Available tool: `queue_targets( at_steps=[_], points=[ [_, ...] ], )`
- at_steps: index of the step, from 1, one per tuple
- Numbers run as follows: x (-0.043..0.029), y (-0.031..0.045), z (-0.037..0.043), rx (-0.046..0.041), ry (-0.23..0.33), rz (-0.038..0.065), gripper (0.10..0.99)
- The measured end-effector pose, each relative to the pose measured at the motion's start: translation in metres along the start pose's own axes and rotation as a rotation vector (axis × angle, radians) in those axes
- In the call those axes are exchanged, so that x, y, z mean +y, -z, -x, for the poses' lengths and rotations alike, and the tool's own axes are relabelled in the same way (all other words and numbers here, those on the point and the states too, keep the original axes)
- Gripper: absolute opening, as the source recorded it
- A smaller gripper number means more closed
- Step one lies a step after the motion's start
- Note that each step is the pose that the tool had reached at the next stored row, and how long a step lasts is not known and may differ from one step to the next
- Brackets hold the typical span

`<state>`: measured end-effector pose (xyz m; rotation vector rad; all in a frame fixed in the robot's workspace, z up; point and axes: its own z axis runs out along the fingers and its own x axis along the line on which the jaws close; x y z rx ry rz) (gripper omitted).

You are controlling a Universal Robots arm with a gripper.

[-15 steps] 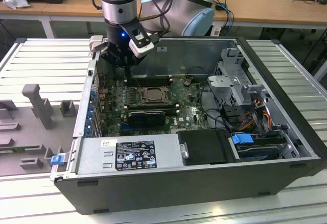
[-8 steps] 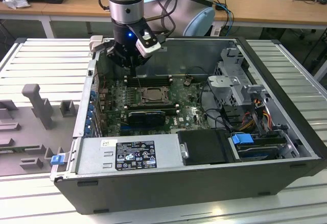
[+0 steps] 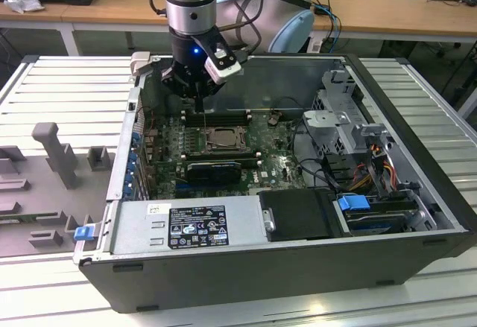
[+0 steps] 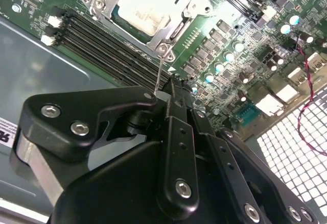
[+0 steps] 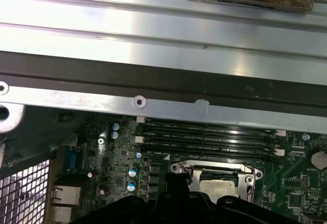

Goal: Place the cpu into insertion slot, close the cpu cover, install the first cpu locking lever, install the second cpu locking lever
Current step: 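Install the first cpu locking lever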

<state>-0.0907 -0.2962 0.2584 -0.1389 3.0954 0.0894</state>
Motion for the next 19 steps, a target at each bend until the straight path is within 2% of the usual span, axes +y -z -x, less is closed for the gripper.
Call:
queue_targets(
  at_steps=[19],
  points=[
    [-0.0011, -0.0005, 0.0122, 0.0000, 0.000, 0.000, 0.106]
  ],
)
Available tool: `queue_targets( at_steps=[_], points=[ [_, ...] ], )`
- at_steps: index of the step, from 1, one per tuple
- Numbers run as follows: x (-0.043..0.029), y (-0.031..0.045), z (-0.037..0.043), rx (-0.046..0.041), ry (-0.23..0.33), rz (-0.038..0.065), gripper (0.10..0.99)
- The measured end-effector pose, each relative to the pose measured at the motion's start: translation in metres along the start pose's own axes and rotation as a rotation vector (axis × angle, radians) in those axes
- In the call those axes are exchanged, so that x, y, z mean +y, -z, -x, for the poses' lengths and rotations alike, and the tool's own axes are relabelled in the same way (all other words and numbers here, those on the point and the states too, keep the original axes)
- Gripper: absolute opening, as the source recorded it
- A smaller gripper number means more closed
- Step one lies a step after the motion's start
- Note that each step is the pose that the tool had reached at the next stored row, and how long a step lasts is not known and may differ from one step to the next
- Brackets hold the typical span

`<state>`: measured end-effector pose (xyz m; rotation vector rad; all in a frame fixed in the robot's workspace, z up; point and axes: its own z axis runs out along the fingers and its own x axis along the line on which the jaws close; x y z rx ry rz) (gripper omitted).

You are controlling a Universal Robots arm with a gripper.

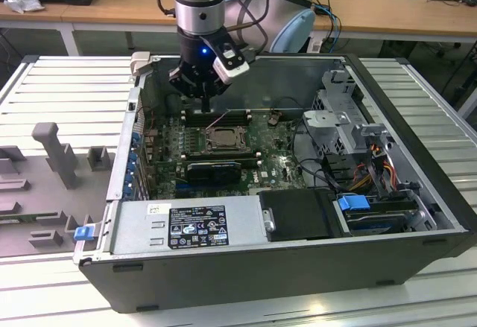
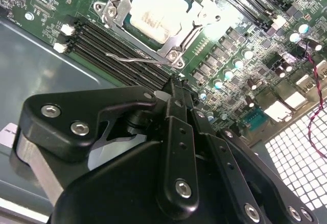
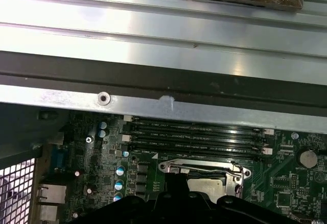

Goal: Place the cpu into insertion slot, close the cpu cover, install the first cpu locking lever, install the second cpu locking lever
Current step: 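Install the first cpu locking lever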

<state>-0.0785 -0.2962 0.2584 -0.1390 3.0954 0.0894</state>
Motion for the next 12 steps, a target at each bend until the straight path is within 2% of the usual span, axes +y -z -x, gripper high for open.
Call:
queue_targets(
  at_steps=[12],
  points=[
    [-0.0007, -0.0003, 0.0078, 0.0000, 0.000, 0.000, 0.106]
  ],
)
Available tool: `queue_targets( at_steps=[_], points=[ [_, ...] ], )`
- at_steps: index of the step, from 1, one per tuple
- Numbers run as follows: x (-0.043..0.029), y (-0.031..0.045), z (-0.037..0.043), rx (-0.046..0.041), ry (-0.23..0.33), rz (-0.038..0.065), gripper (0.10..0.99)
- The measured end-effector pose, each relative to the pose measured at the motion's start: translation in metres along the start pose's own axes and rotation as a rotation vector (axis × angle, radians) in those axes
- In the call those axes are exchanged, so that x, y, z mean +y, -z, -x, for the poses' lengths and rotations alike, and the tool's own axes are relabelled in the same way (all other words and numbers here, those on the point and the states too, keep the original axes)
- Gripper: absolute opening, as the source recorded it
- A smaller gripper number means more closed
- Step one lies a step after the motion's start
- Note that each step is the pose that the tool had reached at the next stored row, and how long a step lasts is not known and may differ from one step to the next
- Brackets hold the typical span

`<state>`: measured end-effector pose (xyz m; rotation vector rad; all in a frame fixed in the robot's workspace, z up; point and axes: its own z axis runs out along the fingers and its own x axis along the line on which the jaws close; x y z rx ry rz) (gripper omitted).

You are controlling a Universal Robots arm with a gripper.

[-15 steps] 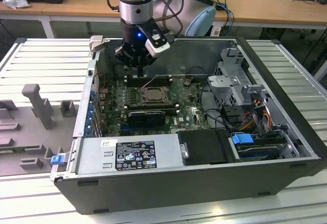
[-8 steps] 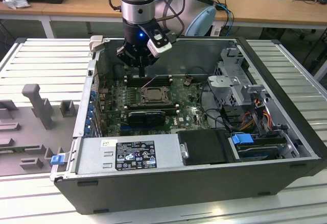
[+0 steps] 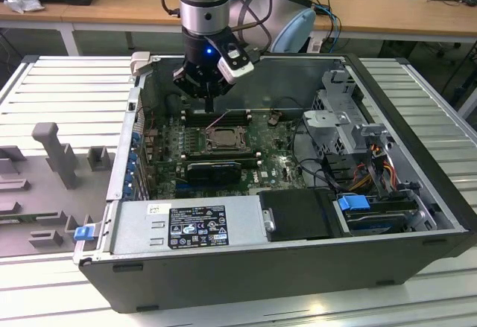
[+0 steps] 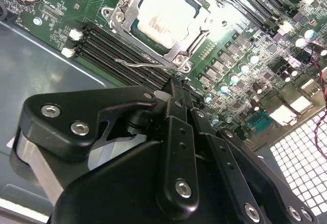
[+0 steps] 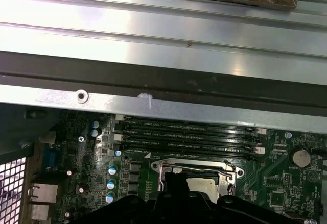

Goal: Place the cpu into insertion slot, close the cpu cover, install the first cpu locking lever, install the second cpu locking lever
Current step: 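Install the first cpu locking lever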

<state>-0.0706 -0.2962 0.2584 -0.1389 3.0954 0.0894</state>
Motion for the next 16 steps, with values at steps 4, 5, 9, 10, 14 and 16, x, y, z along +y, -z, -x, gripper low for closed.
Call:
queue_targets(
  at_steps=[4, 5, 9, 10, 14, 16],
  points=[
    [-0.0003, -0.0001, 0.0031, 0.0000, 0.000, 0.000, 0.106],
    [-0.0003, -0.0001, 0.0035, 0.0000, 0.000, 0.000, 0.106],
    [-0.0005, -0.0002, 0.0055, -0.0001, 0.000, 0.000, 0.106],
    [-0.0005, -0.0003, 0.0063, 0.0000, 0.000, 0.000, 0.106],
    [-0.0011, -0.0015, 0.0112, -0.0002, -0.001, 0.000, 0.106],
    [-0.0013, -0.0026, 0.0128, 0.0000, -0.001, 0.000, 0.106]
  ],
)
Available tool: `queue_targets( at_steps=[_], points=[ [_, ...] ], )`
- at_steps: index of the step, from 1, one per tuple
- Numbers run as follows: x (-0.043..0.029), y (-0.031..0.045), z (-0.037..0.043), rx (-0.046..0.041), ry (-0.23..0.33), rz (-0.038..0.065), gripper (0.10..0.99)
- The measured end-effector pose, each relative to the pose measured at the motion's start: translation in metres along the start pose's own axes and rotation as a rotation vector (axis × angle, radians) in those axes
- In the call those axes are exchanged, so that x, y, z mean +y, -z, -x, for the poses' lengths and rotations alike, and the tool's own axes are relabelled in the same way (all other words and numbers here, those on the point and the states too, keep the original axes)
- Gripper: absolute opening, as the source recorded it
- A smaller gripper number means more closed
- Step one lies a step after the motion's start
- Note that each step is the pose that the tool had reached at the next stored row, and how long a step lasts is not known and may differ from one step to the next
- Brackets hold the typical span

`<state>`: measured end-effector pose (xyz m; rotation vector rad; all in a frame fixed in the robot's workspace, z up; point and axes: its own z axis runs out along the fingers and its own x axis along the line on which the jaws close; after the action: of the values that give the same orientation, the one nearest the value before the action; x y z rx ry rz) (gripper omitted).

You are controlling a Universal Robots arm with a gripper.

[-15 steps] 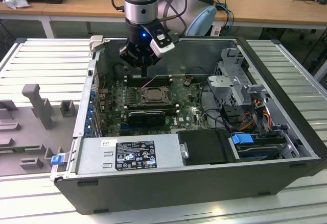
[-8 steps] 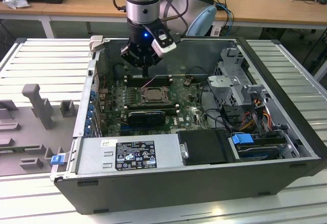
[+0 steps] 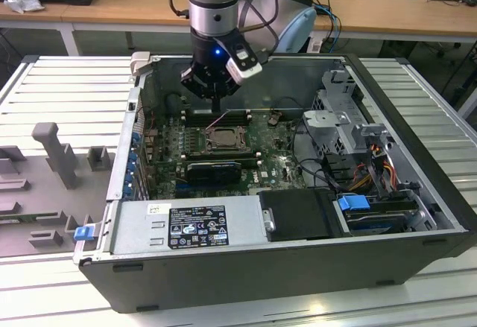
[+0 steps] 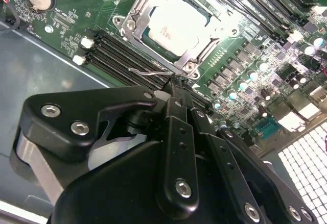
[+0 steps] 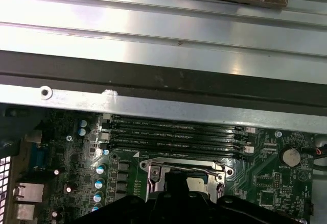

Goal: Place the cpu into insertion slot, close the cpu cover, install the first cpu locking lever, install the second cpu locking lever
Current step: 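Install the first cpu locking lever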

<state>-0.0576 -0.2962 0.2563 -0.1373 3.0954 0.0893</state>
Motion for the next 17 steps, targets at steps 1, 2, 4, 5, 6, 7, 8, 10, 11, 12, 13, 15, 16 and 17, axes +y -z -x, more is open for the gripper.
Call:
queue_targets(
  at_steps=[1, 2, 4, 5, 6, 7, 8, 10, 11, 12, 13, 15, 16, 17],
  points=[
    [-0.0001, -0.0007, 0.0005, -0.0001, 0.000, 0.000, 0.106],
    [-0.0001, -0.0012, 0.0009, -0.0001, 0.000, 0.000, 0.106],
    [-0.0002, -0.0018, 0.0009, 0.0002, 0.000, 0.000, 0.106],
    [-0.0002, -0.0020, 0.0010, 0.0000, 0.000, 0.000, 0.106],
    [-0.0002, -0.0022, 0.0010, -0.0001, 0.000, 0.000, 0.106],
    [-0.0002, -0.0027, 0.0010, -0.0004, 0.000, 0.000, 0.106],
    [-0.0003, -0.0035, 0.0010, -0.0005, 0.000, 0.002, 0.106],
    [-0.0004, -0.0050, 0.0011, -0.0016, -0.001, 0.018, 0.106],
    [-0.0005, -0.0067, 0.0015, -0.0027, -0.002, 0.026, 0.106],
    [-0.0005, -0.0075, 0.0015, -0.0027, -0.002, 0.027, 0.106],
    [-0.0007, -0.0085, 0.0018, -0.0025, -0.002, 0.027, 0.106],
    [-0.0008, -0.0093, 0.0023, -0.0023, -0.002, 0.026, 0.106],
    [-0.0008, -0.0095, 0.0024, -0.0024, -0.002, 0.026, 0.106],
    [-0.0008, -0.0097, 0.0025, -0.0024, -0.002, 0.026, 0.106]
  ],
)
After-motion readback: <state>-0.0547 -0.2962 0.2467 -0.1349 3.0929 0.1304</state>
